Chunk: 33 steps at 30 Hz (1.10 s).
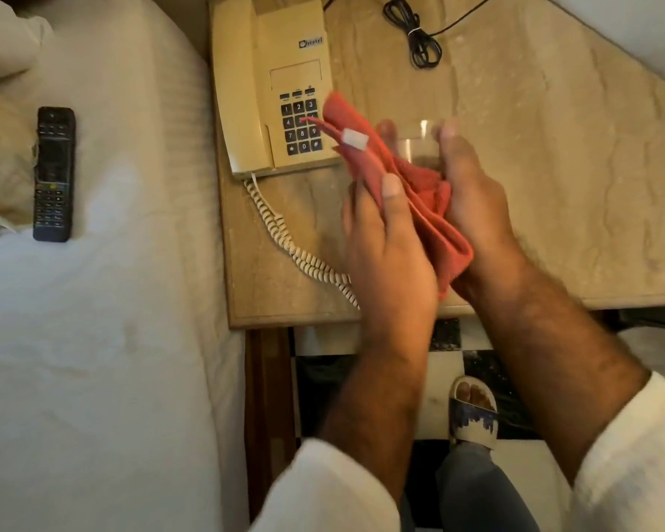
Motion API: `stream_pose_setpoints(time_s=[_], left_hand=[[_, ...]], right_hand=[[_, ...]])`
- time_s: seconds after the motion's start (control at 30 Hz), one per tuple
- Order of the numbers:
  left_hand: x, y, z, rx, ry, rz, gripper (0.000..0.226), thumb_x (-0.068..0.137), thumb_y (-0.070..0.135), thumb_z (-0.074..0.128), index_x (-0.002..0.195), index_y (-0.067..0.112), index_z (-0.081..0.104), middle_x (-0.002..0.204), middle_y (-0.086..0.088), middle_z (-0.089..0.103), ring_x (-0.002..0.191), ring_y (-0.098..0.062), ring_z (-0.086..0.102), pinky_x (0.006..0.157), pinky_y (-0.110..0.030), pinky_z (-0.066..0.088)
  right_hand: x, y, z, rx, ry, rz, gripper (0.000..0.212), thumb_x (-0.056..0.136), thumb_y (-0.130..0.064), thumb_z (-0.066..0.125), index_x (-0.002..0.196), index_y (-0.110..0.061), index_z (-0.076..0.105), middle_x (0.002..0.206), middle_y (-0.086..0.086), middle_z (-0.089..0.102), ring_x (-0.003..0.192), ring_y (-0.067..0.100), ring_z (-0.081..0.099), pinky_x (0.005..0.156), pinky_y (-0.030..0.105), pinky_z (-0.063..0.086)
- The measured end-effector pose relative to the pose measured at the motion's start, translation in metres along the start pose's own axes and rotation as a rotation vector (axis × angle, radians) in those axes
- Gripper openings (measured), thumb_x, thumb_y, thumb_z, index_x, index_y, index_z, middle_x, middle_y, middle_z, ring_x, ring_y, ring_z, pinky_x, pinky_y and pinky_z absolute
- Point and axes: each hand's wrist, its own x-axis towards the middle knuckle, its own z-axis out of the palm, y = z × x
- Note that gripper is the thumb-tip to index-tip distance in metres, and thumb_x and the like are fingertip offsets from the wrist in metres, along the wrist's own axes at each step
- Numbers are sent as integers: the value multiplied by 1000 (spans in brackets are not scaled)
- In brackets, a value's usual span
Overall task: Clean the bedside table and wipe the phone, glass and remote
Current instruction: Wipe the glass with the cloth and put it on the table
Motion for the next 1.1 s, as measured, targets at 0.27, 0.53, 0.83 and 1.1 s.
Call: stream_pose_setpoints(time_s=[0.27,0.53,0.83,1.1], left_hand=[[32,-3,-25,-327,-86,-361,43,111,51,41,123,27,74,115,-8,80,112,-23,76,108,-50,56],[-47,-45,-51,80,-242,23,44,109,38,47,152,32,55,154,9,51,137,-6,56,111,-42,54],[11,-29,-89,27,356,-18,36,113,37,44,145,41,60,130,22,69,122,2,65,105,-38,58],[53,-46,-83,871,77,408,49,108,30,52,156,18,51,155,-10,53,136,-29,52,111,-48,45]], right_hand=[[-15,20,1,-31,-205,181,50,98,-34,71,137,-5,60,116,6,76,97,13,76,77,25,56],[33,-1,13,-64,-56,-6,53,86,-44,78,125,-19,51,109,0,66,94,17,70,75,36,58],[81,-13,23,-321,-203,-386,77,88,-15,82,148,-7,34,143,13,54,133,16,55,101,25,53],[92,-5,26,-460,-207,-449,80,89,-12,81,151,-5,31,143,5,54,141,18,51,119,46,44]])
